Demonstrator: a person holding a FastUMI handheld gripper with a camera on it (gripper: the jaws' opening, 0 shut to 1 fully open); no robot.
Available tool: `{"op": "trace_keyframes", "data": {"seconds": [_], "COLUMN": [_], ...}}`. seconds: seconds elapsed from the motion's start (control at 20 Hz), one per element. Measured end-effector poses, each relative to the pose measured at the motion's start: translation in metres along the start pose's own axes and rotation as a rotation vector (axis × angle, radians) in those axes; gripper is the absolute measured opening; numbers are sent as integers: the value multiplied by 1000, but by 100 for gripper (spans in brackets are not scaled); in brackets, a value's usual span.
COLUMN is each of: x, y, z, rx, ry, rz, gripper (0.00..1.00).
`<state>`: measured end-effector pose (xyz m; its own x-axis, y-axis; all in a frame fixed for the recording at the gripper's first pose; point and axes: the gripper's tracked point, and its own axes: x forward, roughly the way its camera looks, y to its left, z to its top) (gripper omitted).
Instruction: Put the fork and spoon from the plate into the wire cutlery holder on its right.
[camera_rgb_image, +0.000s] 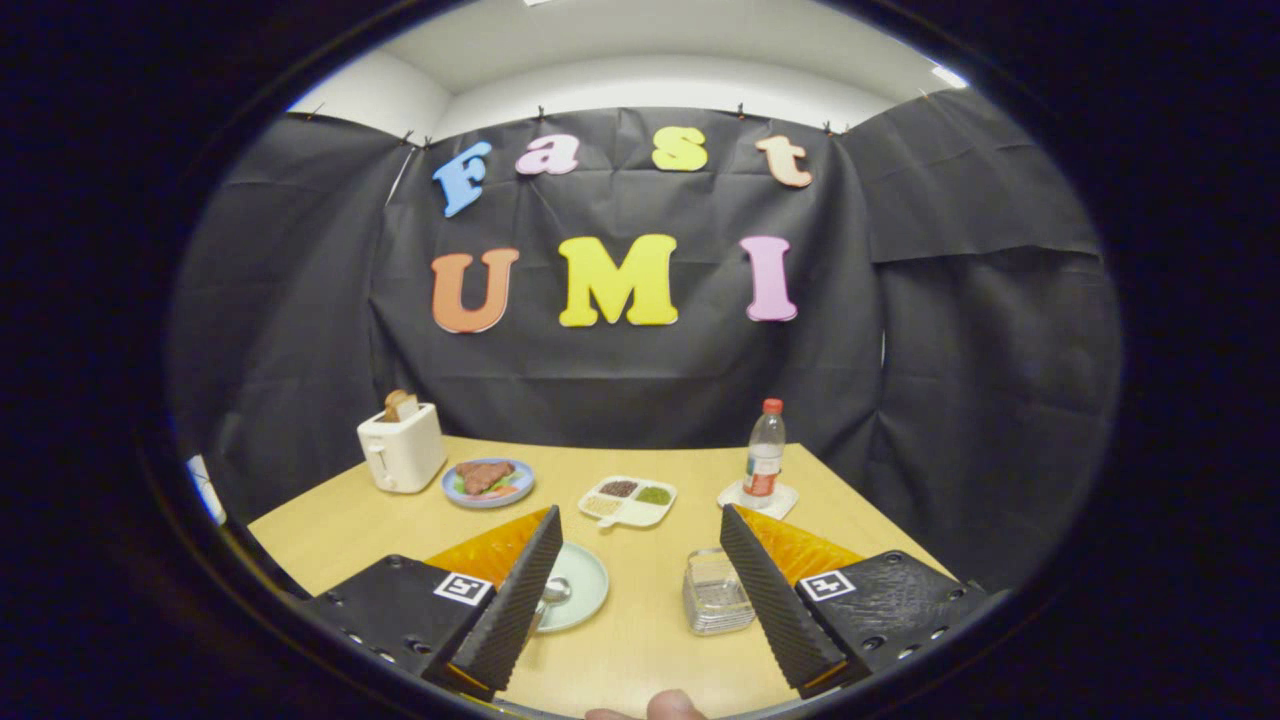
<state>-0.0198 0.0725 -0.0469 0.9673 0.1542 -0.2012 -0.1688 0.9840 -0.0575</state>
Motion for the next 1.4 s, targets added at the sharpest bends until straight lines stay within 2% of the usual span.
{"op": "trace_keyframes", "data": {"seconds": [0.25, 0.45, 0.6, 0.85, 0.95, 1.2, 1.4], "x": [14, 19, 14, 25, 25, 36, 39], "y": [45, 62, 74, 79, 90, 87, 92], "z": [-47, -92, -115, -140, -154, -184, -199], "rx": [-25, 27, 94, 61, 92, 125, 142], "ry": [274, 558, 721, 843, 921, 1014, 1082], "rz": [98, 120, 123, 76, 85, 38, 40], "gripper": [96, 96, 96, 96, 96, 90, 53]}}
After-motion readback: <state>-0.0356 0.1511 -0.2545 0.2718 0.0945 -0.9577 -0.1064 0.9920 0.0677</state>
